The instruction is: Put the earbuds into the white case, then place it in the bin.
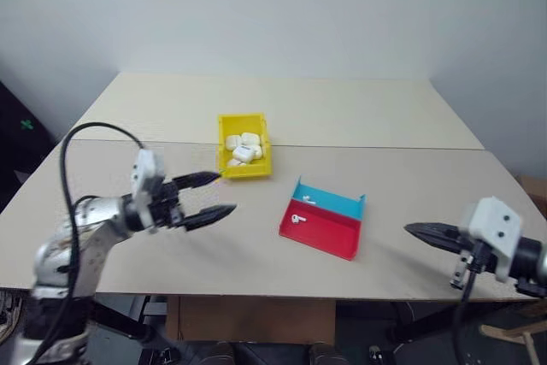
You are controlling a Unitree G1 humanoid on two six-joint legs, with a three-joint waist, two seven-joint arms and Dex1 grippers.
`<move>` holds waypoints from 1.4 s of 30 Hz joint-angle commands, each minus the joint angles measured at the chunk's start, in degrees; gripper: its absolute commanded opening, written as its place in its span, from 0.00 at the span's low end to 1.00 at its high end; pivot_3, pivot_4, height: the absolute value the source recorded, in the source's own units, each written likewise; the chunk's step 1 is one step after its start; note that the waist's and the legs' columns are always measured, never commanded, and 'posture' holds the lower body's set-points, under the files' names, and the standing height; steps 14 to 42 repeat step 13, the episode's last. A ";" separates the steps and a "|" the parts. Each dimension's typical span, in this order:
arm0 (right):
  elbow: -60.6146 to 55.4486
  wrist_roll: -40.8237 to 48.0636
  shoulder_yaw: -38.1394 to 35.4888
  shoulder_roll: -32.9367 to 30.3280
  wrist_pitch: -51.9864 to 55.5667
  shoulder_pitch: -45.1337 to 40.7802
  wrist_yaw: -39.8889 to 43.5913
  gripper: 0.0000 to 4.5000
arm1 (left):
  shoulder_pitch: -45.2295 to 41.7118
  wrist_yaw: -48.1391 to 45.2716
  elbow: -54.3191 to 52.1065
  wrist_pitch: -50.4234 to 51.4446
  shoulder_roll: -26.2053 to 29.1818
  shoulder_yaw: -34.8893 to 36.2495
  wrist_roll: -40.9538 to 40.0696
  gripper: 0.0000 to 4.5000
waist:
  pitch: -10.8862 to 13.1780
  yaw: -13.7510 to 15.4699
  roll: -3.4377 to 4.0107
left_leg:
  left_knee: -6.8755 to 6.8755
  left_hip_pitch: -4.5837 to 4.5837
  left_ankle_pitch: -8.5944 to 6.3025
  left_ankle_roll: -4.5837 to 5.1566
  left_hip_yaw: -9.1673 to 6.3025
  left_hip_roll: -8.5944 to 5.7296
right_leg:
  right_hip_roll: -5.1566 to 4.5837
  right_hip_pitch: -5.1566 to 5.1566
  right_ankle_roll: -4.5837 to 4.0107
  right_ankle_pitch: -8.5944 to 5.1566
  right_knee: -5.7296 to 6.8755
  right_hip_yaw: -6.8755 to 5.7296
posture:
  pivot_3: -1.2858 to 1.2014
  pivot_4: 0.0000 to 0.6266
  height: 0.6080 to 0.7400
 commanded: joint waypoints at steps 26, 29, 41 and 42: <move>9.50 -0.91 1.15 -3.22 -6.54 -5.40 6.86 0.00 | 12.36 2.06 -9.32 -2.97 3.26 10.01 -3.16 0.99 | 0.00 -0.32 -0.02 | -0.01 0.05 0.00 0.00 0.09 0.08 | 0.03 -0.02 -0.20 -0.10 0.01 0.05 | 0.52 0.24 1.00; 9.50 -0.91 1.15 -3.22 -6.54 -5.40 6.86 0.00 | 12.36 2.06 -9.32 -2.97 3.26 10.01 -3.16 0.99 | 0.00 -0.32 -0.02 | -0.01 0.05 0.00 0.00 0.09 0.08 | 0.03 -0.02 -0.20 -0.10 0.01 0.05 | 0.52 0.24 1.00; 9.50 -0.91 1.15 -3.22 -6.54 -5.40 6.86 0.00 | 12.36 2.06 -9.32 -2.97 3.26 10.01 -3.16 0.99 | 0.00 -0.32 -0.02 | -0.01 0.05 0.00 0.00 0.09 0.08 | 0.03 -0.02 -0.20 -0.10 0.01 0.05 | 0.52 0.24 1.00; 9.50 -0.91 1.15 -3.22 -6.54 -5.40 6.86 0.00 | 12.36 2.06 -9.32 -2.97 3.26 10.01 -3.16 0.99 | 0.00 -0.32 -0.02 | -0.01 0.05 0.00 0.00 0.09 0.08 | 0.03 -0.02 -0.20 -0.10 0.01 0.05 | 0.52 0.24 1.00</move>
